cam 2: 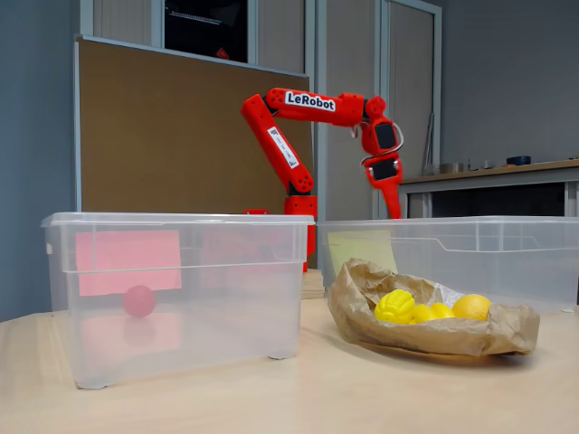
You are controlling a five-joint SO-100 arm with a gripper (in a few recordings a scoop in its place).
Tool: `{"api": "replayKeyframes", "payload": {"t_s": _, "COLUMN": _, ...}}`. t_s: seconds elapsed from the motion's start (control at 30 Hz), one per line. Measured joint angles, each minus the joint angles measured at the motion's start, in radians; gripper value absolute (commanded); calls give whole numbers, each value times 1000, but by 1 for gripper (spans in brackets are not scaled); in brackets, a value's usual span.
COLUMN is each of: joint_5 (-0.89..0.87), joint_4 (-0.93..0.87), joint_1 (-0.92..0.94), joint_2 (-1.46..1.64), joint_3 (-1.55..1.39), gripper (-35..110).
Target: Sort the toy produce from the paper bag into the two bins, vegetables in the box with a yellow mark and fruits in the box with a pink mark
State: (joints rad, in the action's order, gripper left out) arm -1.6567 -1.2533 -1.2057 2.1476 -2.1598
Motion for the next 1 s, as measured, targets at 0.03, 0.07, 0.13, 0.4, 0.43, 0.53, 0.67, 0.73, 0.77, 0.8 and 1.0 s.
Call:
{"api": "replayKeyframes", "payload": {"t_s": 0.03, "joint_5": 121, "joint_4": 11, "joint_1": 51, "joint_2": 2, "joint_3": 26, "gripper": 22}}
{"api": "replayKeyframes", "payload": {"t_s": 0.07, "joint_5": 242, "joint_4": 29, "joint_1": 95, "joint_2": -11, "joint_3": 52, "gripper": 22}}
{"api": "replayKeyframes", "payload": {"t_s": 0.13, "joint_5": 502, "joint_4": 89, "joint_1": 196, "joint_2": -28, "joint_3": 95, "gripper": 21}}
{"api": "replayKeyframes", "payload": {"t_s": 0.4, "joint_5": 1509, "joint_4": 253, "joint_1": 569, "joint_2": -117, "joint_3": 276, "gripper": 13}}
{"api": "replayKeyframes", "payload": {"t_s": 0.43, "joint_5": 1580, "joint_4": 236, "joint_1": 617, "joint_2": -123, "joint_3": 293, "gripper": 11}}
{"api": "replayKeyframes", "payload": {"t_s": 0.53, "joint_5": 1675, "joint_4": 160, "joint_1": 769, "joint_2": -150, "joint_3": 337, "gripper": 8}}
{"api": "replayKeyframes", "payload": {"t_s": 0.67, "joint_5": 1792, "joint_4": 57, "joint_1": 940, "joint_2": -204, "joint_3": 383, "gripper": 0}}
{"api": "replayKeyframes", "payload": {"t_s": 0.73, "joint_5": 1835, "joint_4": 6, "joint_1": 1011, "joint_2": -222, "joint_3": 391, "gripper": 0}}
{"api": "replayKeyframes", "payload": {"t_s": 0.77, "joint_5": 1853, "joint_4": -21, "joint_1": 1048, "joint_2": -239, "joint_3": 396, "gripper": 0}}
{"api": "replayKeyframes", "payload": {"t_s": 0.8, "joint_5": 1871, "joint_4": -43, "joint_1": 1081, "joint_2": -258, "joint_3": 394, "gripper": 0}}
{"api": "replayKeyframes", "payload": {"t_s": 1.0, "joint_5": 1977, "joint_4": -28, "joint_1": 1163, "joint_2": -360, "joint_3": 347, "gripper": 12}}
